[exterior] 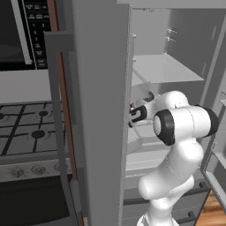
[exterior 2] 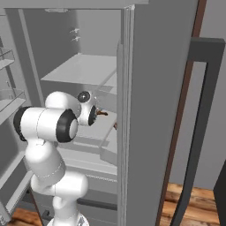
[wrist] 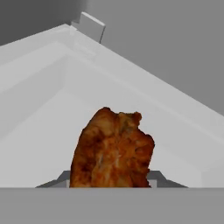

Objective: Place the chicken drumstick on the counter behind the older chicken drumstick on the same shelf of the fridge to maintain FIFO order. Close the fridge door when finished.

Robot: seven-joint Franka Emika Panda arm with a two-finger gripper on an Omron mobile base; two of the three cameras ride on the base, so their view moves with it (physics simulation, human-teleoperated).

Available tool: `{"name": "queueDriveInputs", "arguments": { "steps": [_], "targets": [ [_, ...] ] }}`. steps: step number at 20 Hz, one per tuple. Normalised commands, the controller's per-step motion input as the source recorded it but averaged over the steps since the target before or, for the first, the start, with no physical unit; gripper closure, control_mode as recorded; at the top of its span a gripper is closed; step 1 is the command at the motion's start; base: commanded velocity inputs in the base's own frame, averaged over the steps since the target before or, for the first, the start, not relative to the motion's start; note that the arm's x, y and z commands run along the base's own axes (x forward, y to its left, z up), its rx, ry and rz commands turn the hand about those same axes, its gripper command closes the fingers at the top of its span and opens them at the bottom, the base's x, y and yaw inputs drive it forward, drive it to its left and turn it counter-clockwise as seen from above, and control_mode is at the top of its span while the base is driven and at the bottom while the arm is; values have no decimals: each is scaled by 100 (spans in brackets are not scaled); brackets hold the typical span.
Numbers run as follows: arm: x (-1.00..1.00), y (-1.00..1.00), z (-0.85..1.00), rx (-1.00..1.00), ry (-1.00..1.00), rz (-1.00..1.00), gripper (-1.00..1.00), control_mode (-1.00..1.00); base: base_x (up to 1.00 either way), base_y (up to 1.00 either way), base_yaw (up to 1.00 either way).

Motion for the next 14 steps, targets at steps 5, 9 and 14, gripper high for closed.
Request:
{"name": "queueDriveInputs", "arguments": {
  "steps": [5, 9, 14],
  "targets": [
    [39, -2, -19, 0, 0, 0, 100, -100, 0, 0, 0],
    [33, -6, -44, 0, -2, 0, 100, -100, 0, 0, 0],
    [31, -6, -41, 0, -3, 0, 100, -100, 0, 0, 0]
  ]
}}
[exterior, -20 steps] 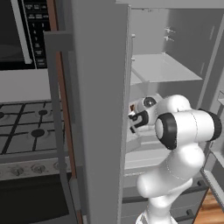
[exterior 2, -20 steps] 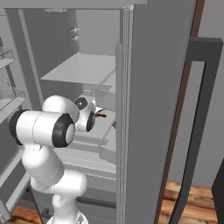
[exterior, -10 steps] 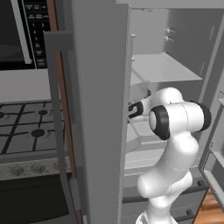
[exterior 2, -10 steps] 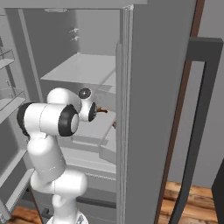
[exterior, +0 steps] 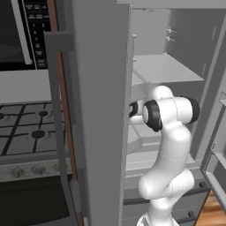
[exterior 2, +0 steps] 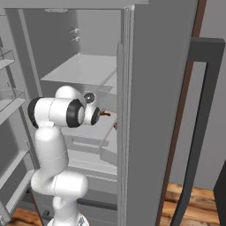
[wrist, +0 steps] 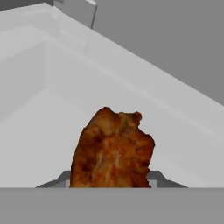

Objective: Place the chicken drumstick on the counter behind the older chicken drumstick on the same shelf of the fridge to maintain FIFO order. Close the fridge door when finished.

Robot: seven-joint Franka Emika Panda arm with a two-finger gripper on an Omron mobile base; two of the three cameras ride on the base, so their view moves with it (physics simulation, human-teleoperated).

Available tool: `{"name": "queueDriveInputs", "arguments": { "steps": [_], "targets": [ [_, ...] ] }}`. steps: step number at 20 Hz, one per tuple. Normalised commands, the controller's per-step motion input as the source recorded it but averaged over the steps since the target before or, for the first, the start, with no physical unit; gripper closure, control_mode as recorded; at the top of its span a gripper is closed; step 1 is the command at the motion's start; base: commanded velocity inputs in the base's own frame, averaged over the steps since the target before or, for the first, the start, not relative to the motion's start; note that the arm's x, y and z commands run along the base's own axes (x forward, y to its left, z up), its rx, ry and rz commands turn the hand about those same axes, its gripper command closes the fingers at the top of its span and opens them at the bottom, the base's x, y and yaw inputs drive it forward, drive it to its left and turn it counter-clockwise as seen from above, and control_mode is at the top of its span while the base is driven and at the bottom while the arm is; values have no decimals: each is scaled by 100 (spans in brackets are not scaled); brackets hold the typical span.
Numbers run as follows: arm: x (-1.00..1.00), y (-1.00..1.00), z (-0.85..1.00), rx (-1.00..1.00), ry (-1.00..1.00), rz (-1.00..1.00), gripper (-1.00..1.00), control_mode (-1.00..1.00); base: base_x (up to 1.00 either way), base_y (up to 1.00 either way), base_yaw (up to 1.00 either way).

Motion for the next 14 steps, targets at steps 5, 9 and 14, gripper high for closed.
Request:
{"name": "queueDriveInputs", "arguments": {
  "steps": [5, 9, 14],
  "targets": [
    [38, -3, -7, 0, 0, 0, 100, -100, 0, 0, 0],
    [45, -5, -1, 0, 0, 0, 100, -100, 0, 0, 0],
    [37, -5, -16, 0, 0, 0, -100, -100, 0, 0, 0]
  ]
}}
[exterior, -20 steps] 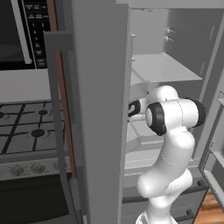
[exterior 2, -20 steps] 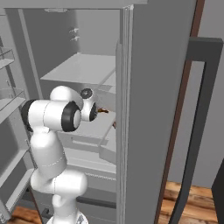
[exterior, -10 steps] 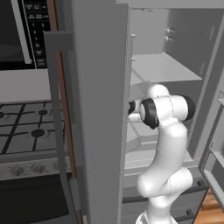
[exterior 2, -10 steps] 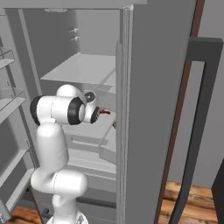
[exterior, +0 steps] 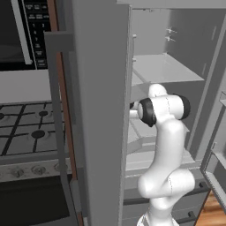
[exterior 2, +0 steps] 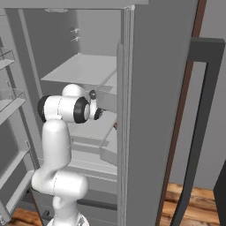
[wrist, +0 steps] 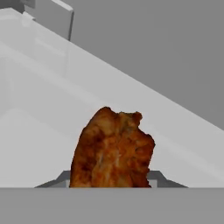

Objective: Place the chicken drumstick on the counter behind the older chicken drumstick on the same shelf of the fridge to maintain FIFO order. Close the fridge door when finished.

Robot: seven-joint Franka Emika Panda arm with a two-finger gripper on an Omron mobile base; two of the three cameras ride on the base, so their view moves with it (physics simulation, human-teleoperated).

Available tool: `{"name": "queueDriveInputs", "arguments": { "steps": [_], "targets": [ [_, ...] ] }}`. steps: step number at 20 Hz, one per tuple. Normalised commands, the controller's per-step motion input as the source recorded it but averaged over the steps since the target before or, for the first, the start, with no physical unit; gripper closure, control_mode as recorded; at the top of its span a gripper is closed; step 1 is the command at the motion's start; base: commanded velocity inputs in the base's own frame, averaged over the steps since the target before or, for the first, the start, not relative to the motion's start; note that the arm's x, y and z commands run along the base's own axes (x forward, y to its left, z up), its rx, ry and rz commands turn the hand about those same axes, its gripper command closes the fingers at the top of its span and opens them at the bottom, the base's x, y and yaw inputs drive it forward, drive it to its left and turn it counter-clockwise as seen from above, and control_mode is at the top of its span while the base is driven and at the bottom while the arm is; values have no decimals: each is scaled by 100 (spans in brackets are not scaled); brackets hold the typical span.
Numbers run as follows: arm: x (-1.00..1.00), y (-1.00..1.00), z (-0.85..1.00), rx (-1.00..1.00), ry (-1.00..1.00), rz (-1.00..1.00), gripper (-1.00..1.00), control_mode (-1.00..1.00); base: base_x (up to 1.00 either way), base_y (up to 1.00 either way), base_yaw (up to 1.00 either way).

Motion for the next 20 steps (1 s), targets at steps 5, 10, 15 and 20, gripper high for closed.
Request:
{"name": "queueDriveInputs", "arguments": {
  "steps": [5, 10, 15, 20],
  "targets": [
    [18, 0, -32, 0, 0, 0, -100, -100, 0, 0, 0],
    [3, -1, -22, 0, 0, 0, -100, -100, 0, 0, 0],
    [-5, 0, -14, 0, -3, 0, -100, -100, 0, 0, 0],
    [-38, 3, 0, 0, -1, 0, -100, -100, 0, 0, 0]
  ]
}}
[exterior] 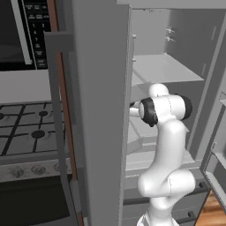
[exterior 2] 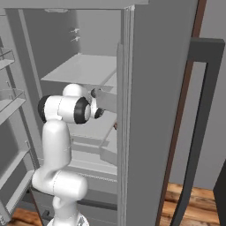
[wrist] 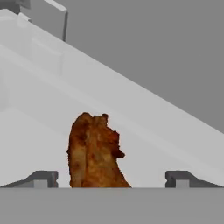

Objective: Place the chicken drumstick on the counter behind the older chicken drumstick on the same shelf of the fridge to maintain FIFO order. Close the fridge door when finished.

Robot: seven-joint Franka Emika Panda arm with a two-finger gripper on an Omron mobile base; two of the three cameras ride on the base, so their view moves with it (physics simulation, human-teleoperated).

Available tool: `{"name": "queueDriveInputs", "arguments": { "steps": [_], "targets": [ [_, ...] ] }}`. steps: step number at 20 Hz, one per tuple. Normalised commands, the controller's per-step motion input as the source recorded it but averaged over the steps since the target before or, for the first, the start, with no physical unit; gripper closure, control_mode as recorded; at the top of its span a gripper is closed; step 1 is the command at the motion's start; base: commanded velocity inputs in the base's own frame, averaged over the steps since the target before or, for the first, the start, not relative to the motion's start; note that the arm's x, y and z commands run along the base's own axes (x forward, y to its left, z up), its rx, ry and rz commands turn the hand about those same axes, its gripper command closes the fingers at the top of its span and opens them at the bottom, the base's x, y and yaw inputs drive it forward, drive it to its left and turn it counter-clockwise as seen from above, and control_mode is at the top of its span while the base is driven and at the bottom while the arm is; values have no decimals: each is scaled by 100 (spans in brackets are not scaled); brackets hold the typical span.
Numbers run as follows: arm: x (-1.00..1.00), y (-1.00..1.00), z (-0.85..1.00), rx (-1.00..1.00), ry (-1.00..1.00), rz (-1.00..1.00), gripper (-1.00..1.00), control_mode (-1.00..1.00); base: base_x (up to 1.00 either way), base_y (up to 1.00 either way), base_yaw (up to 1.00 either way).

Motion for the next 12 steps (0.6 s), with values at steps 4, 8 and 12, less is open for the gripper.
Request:
{"name": "queueDriveInputs", "arguments": {
  "steps": [4, 8, 12],
  "targets": [
    [-62, 6, 7, 1, 0, 0, -100, -100, 0, 0, 0],
    [-71, 0, 13, 2, 0, 0, -100, -100, 0, 0, 0],
    [-83, 0, 16, 5, 0, 0, -100, -100, 0, 0, 0]
  ]
}}
